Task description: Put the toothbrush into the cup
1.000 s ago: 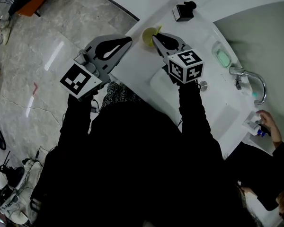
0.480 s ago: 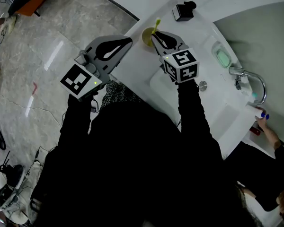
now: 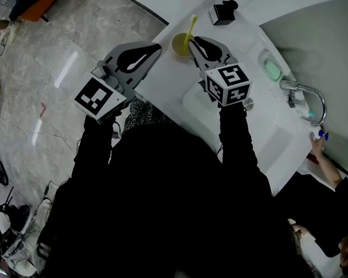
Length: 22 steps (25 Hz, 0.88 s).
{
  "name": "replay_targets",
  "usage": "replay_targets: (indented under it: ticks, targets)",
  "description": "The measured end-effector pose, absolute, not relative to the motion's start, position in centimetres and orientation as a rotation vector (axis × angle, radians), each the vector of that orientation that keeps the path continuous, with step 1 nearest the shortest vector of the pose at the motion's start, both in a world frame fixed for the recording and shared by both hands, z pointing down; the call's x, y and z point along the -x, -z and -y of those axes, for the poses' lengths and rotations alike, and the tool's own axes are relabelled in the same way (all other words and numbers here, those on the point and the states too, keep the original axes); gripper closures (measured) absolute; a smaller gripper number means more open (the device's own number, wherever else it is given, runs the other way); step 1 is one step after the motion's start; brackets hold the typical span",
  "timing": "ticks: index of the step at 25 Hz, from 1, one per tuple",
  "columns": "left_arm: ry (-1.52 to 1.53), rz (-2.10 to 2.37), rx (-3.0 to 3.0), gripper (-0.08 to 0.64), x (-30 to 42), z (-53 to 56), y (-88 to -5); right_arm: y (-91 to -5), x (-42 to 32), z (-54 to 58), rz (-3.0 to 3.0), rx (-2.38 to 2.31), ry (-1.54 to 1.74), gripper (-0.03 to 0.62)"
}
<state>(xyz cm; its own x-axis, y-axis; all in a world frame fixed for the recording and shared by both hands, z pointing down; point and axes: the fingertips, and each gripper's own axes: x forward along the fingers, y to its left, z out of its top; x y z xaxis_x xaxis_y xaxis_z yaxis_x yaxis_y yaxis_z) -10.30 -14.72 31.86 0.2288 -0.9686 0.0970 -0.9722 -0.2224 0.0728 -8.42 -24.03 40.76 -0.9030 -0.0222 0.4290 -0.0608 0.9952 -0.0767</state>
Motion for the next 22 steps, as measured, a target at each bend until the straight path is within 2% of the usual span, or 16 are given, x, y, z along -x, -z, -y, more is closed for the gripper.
replay_targets:
  ticks: [12, 18, 22]
  targets:
    - [-0.017, 2.023, -2.225, 0.551, 10.4, 16.1, -31.8, -33.7, 5.5, 22.6, 2.918, -0.103, -0.141, 0.541]
    - [-0.040, 2.070, -2.210, 0.551, 9.7, 16.7, -31.5, -31.4, 3.5, 22.5, 2.985, -0.184, -0.078, 0.584]
    - [-0.068, 2.113, -2.203, 0.551, 9.3, 16.9, -31.0, -30.8, 2.4, 22.7, 3.006, -0.261, -0.063, 0.586]
